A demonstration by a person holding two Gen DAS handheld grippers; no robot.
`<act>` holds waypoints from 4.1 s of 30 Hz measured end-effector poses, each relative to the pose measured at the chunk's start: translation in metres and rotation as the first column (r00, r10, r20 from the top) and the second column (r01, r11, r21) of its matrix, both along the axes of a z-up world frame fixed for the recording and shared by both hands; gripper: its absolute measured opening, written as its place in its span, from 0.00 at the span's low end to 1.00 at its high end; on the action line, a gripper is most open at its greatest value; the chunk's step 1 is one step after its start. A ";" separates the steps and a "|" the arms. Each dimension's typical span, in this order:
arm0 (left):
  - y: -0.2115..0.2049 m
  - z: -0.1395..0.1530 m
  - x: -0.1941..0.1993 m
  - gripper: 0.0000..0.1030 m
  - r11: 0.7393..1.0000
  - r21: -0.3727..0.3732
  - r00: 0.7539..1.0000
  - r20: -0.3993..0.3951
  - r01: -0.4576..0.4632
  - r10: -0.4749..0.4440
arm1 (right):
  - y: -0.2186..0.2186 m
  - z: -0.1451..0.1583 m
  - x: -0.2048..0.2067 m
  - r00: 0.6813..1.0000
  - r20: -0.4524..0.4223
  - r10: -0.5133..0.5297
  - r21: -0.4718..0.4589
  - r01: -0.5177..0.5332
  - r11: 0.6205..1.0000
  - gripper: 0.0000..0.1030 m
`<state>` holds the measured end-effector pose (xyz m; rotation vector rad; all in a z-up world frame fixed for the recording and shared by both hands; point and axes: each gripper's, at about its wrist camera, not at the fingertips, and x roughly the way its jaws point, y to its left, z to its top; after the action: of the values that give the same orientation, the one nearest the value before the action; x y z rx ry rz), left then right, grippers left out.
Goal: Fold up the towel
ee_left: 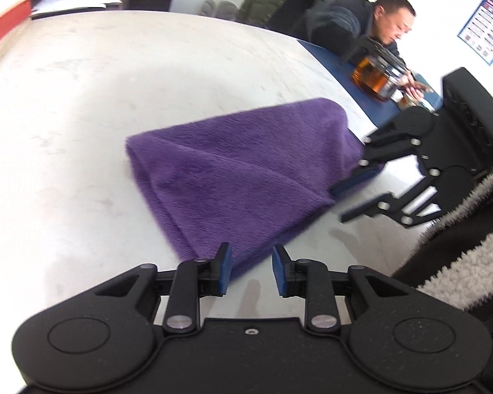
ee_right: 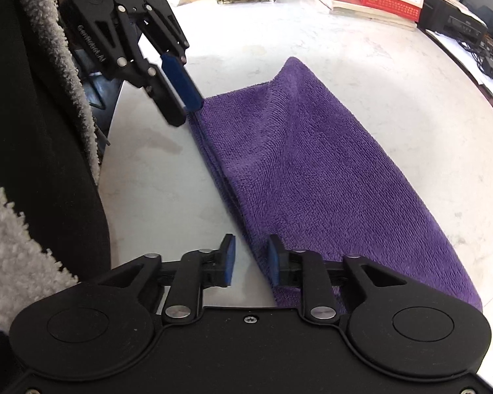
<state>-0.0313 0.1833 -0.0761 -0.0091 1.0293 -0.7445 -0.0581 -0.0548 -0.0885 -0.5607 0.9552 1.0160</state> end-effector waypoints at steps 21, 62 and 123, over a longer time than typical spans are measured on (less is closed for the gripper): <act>-0.011 -0.017 0.019 0.26 0.998 0.057 0.999 -0.046 0.016 -0.013 | -0.141 -0.006 0.034 0.734 -0.129 -0.667 0.131 0.679 0.722 0.32; -0.010 -0.018 0.019 0.32 0.998 0.057 0.998 -0.054 0.033 -0.030 | -0.156 -0.021 0.039 0.690 -0.284 -0.665 0.133 0.716 0.685 0.04; 0.010 -0.015 0.000 0.40 0.969 0.001 0.965 -0.090 -0.247 0.246 | 0.037 0.013 0.077 0.984 -0.093 -0.152 0.133 0.164 0.978 0.29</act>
<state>-0.0317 0.1935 -0.0913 -0.1777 1.0864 -0.5256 0.0191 -0.0175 -0.0754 -0.3224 0.9772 0.9599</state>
